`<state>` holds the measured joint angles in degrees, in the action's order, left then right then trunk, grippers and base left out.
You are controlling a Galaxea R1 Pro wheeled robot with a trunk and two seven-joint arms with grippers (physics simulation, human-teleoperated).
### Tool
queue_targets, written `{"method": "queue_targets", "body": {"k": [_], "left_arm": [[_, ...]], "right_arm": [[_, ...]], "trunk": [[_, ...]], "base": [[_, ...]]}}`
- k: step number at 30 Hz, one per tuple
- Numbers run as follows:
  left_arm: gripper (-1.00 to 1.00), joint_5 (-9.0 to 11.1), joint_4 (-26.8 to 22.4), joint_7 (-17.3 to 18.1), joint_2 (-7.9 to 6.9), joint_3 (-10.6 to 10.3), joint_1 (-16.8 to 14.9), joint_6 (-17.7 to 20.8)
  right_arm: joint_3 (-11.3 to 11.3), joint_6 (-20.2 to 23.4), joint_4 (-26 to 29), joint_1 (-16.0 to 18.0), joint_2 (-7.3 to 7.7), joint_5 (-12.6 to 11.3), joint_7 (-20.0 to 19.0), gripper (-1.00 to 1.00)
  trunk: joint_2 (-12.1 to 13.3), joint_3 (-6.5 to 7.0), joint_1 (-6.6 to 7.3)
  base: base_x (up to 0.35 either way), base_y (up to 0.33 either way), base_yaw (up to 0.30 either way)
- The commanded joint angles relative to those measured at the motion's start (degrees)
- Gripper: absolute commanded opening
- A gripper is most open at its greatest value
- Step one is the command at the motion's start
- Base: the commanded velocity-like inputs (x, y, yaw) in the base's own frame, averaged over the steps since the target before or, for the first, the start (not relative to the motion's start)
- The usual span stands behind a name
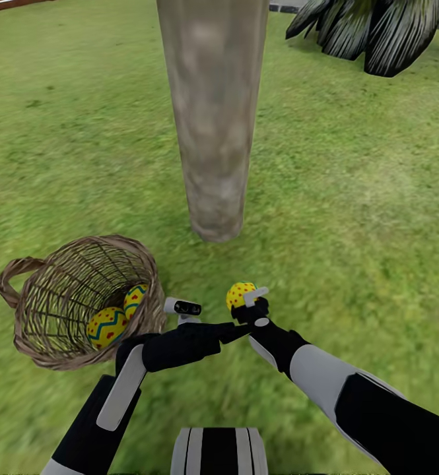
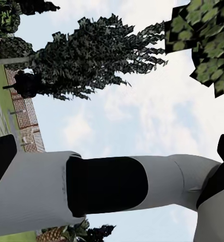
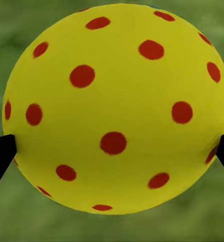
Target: Take the three Easter eggs out of the wicker basket on the lawn in the garden, then place them on the lawn next to a single tree (choose any tree) so that all three eggs are next to the same tree and none are left in the basket.
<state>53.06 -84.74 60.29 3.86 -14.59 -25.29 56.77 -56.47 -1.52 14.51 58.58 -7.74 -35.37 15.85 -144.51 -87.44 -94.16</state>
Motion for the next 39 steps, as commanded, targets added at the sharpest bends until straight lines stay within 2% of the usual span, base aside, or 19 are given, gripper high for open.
{"method": "queue_targets", "body": {"k": [1,5,20,21,28,39], "left_arm": [[1.00,0.1,0.0,0.1,0.01,0.0,0.0,0.3],[1.00,0.1,0.0,0.1,0.01,0.0,0.0,0.3],[1.00,0.1,0.0,0.1,0.01,-0.1,0.0,0.3],[1.00,0.1,0.0,0.1,0.01,-0.1,0.0,0.3],[1.00,0.1,0.0,0.1,0.05,-0.1,0.0,0.3],[1.00,0.1,-0.1,0.1,0.36,-0.2,0.0,0.3]], "right_arm": [[-0.5,-0.2,0.2,0.0,0.01,-0.6,0.3,-1.00],[-0.5,0.1,1.9,0.0,0.08,-0.6,0.3,-1.00],[-0.5,0.6,2.1,0.1,0.07,-0.6,0.4,-1.00],[-0.5,0.6,2.1,0.1,0.08,-0.6,0.4,1.00],[-0.5,0.6,2.2,0.0,0.02,-0.7,0.3,1.00],[-0.5,0.1,2.8,0.1,0.03,-0.6,0.3,1.00]], "trunk": [[0.0,-0.26,-0.01],[-0.1,-1.15,-0.12],[-0.3,-4.25,-0.48],[-0.3,-4.25,-0.48],[-0.3,-4.25,-0.48],[-0.1,-1.81,-0.19]], "base": [[0.000,0.000,0.000],[0.000,0.000,0.000],[0.000,0.000,0.000],[0.000,0.000,0.000],[0.000,0.000,0.000],[0.000,0.000,0.000]]}}
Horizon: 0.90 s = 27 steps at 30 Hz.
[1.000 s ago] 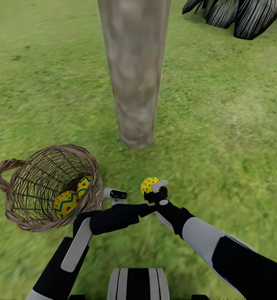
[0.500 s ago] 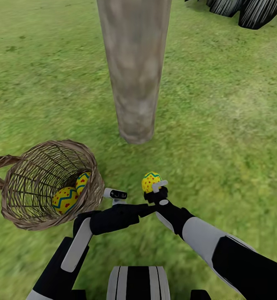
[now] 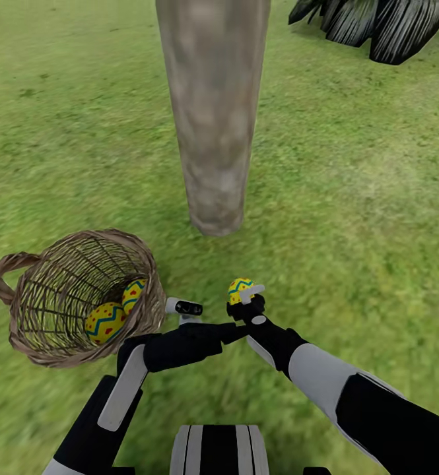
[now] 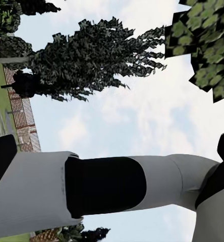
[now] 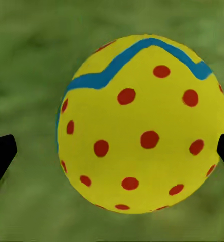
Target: Take the three Easter eggs out of the wicker basket on the lawn in the garden, then place them on the lawn next to a single tree (choose any tree) so that all three eggs are next to the same tree and none are left in the basket.
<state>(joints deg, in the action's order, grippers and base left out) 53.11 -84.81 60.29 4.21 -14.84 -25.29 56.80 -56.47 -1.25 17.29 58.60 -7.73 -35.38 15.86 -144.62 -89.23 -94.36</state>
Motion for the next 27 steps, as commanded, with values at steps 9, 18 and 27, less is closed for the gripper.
{"method": "queue_targets", "body": {"k": [9,18,27], "left_arm": [[1.00,0.1,0.2,0.1,0.00,0.1,0.0,0.2],[1.00,0.1,0.1,0.0,-0.21,0.0,0.0,0.6],[1.00,0.1,0.2,0.0,-0.24,-0.1,0.0,1.1]], "right_arm": [[8.8,10.2,14.1,0.0,4.56,-0.6,0.3,1.00],[17.4,42.3,42.1,-0.5,14.30,-0.4,0.3,1.00],[17.6,43.5,43.5,-0.5,20.28,-0.2,0.2,1.00]], "trunk": [[0.1,1.97,0.24],[0.2,3.96,0.47],[0.4,5.96,0.70]], "base": [[0.000,0.000,0.000],[0.000,0.000,0.000],[0.000,0.000,0.000]]}}
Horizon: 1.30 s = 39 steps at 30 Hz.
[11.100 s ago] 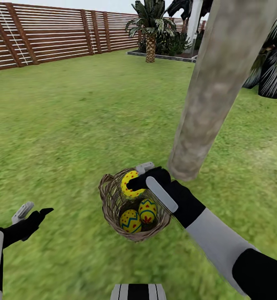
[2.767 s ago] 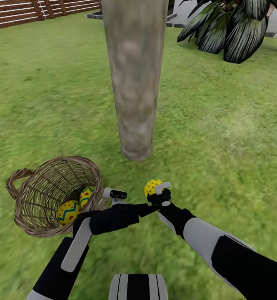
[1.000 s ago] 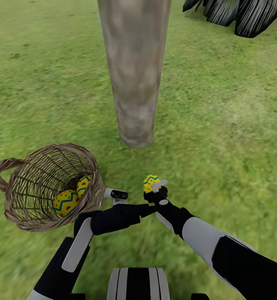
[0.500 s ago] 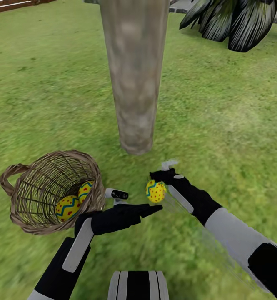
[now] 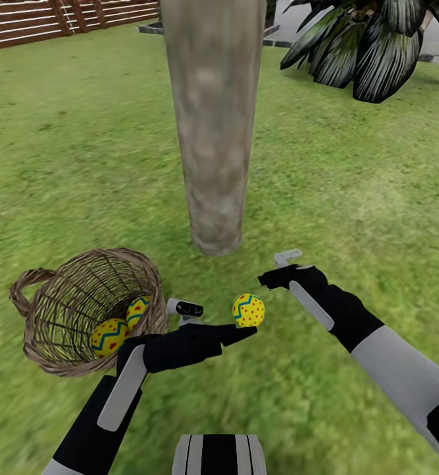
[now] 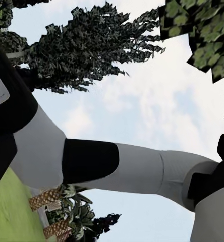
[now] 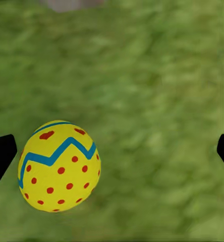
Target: Take the three Easter eggs out of the wicker basket on the lawn in the garden, then place them on the lawn next to a single tree (choose any tree) so that all three eggs are next to the same tree and none are left in the basket.
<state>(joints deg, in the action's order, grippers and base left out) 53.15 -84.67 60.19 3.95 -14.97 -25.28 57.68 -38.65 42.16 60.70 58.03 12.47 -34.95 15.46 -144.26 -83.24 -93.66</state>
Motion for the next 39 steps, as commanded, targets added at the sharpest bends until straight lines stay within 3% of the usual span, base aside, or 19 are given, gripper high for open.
{"method": "queue_targets", "body": {"k": [1,5,8,39], "left_arm": [[1.00,0.0,0.0,0.1,0.13,-0.1,0.0,0.2],[1.00,0.0,-0.1,0.1,0.18,-1.9,0.0,0.2],[1.00,0.0,-0.1,0.1,0.20,-2.3,0.0,0.2],[1.00,0.0,-0.2,0.1,-0.02,-2.4,-0.1,0.2]], "right_arm": [[-0.3,0.1,1.2,0.0,0.88,-0.8,0.6,1.00],[-0.4,0.1,4.9,0.0,3.69,-1.1,0.3,1.00],[-0.4,0.1,5.7,0.0,4.37,-1.2,0.2,1.00],[-0.6,0.1,5.9,0.0,4.32,-1.1,0.3,1.00]], "trunk": [[0.0,0.19,0.03],[0.1,1.08,0.13],[0.1,1.74,0.21],[0.5,8.61,1.01]], "base": [[0.000,0.000,0.000],[0.000,0.000,0.000],[0.000,0.000,0.000],[0.000,0.000,0.017]]}}
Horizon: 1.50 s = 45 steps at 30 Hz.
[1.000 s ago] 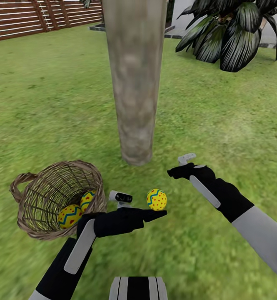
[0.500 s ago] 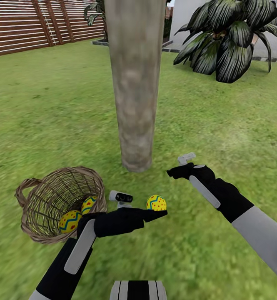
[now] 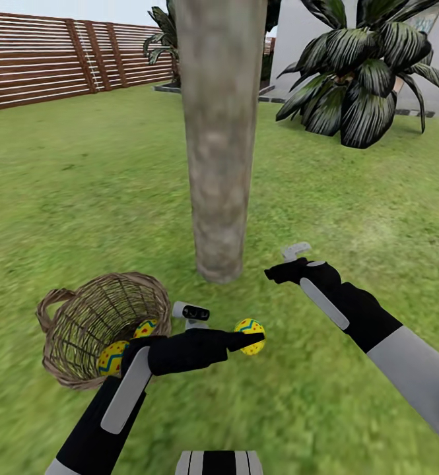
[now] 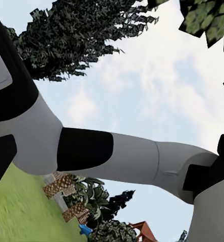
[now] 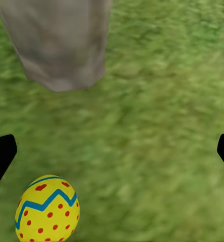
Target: Take the three Easter eggs out of the wicker basket on the lawn in the garden, then place them on the lawn next to a single tree (choose any tree) so that all three eggs are next to the same tree and none are left in the basket.
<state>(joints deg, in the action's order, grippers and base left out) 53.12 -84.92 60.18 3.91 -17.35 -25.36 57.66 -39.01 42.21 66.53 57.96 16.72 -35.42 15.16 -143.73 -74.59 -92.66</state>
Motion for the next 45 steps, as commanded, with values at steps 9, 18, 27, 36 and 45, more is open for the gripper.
{"method": "queue_targets", "body": {"k": [9,18,27,36,45], "left_arm": [[1.00,0.0,0.0,0.1,0.02,0.0,0.0,0.3],[1.00,0.0,0.0,0.1,-0.14,0.2,0.0,0.3],[1.00,0.1,0.2,0.1,-2.78,7.7,0.0,0.3],[1.00,-0.2,1.8,0.0,-7.27,24.2,0.0,0.1],[1.00,0.0,7.8,0.2,-11.67,32.6,0.6,-0.1]], "right_arm": [[-0.2,0.1,0.1,0.1,0.07,-0.5,0.6,1.00],[-0.2,0.1,0.1,0.1,0.02,-0.6,0.6,1.00],[-0.3,0.1,0.1,0.1,-0.10,-0.9,0.5,1.00],[-0.4,11.1,0.2,0.1,-3.44,-0.8,0.2,1.00],[-0.6,12.8,2.1,-0.3,-6.09,-4.2,0.1,1.00]], "trunk": [[0.1,1.96,0.24],[0.2,3.95,0.47],[0.3,5.94,0.70],[0.4,6.39,0.75],[0.4,6.39,0.75]], "base": [[0.000,0.000,0.278],[0.000,0.000,0.292],[0.000,0.000,0.292],[0.000,0.000,0.292],[0.000,0.000,0.292]]}}
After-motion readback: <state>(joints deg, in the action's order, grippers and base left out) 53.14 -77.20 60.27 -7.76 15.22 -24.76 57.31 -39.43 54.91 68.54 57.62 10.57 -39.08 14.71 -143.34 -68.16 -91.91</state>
